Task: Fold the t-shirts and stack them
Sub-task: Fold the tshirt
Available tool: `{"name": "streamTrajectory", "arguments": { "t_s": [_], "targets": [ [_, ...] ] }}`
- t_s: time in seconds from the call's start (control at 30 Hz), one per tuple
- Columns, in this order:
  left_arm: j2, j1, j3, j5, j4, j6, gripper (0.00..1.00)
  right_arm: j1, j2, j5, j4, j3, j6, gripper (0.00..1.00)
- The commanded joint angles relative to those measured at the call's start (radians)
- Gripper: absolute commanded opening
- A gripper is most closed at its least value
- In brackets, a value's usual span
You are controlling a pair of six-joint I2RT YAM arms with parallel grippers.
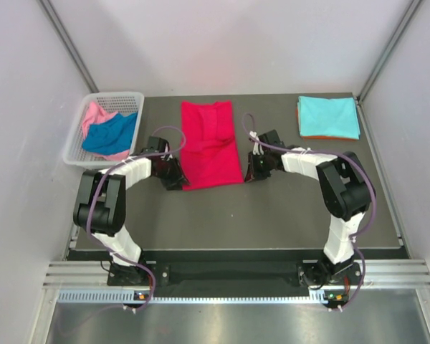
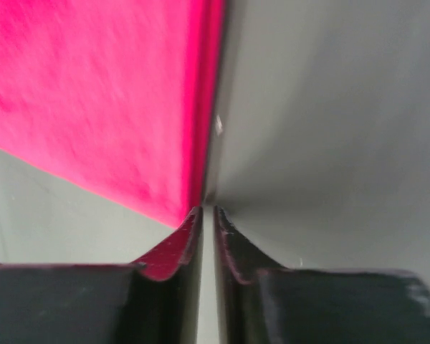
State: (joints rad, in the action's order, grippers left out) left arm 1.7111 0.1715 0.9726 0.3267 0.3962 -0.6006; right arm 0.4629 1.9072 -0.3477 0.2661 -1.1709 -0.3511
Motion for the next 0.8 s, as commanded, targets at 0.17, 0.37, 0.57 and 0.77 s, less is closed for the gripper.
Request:
{"name": "streamTrajectory", "arguments": {
  "t_s": [0.17, 0.37, 0.57, 0.77],
  "targets": [
    [-0.097, 0.048, -0.04, -0.028, -0.027, 0.024, 0.42, 0.008, -0.149, 0.003, -0.136, 0.154, -0.052, 0.0],
    [-0.177, 0.072, -0.064, -0.115, 0.013, 0.024, 0.43, 0.006, -0.237, 0.035, -0.134, 0.206, -0.066, 0.07],
    [-0.154, 0.054, -0.028, -0.109, 0.055, 0.001, 0.44, 0.006, -0.214, 0.038, -0.113, 0.11, -0.058, 0.36],
    [-0.128, 0.052, -0.022, -0.089, 0.036, -0.004, 0.43, 0.006, -0.103, -0.005, -0.103, -0.005, -0.04, 0.42]
  ]
}}
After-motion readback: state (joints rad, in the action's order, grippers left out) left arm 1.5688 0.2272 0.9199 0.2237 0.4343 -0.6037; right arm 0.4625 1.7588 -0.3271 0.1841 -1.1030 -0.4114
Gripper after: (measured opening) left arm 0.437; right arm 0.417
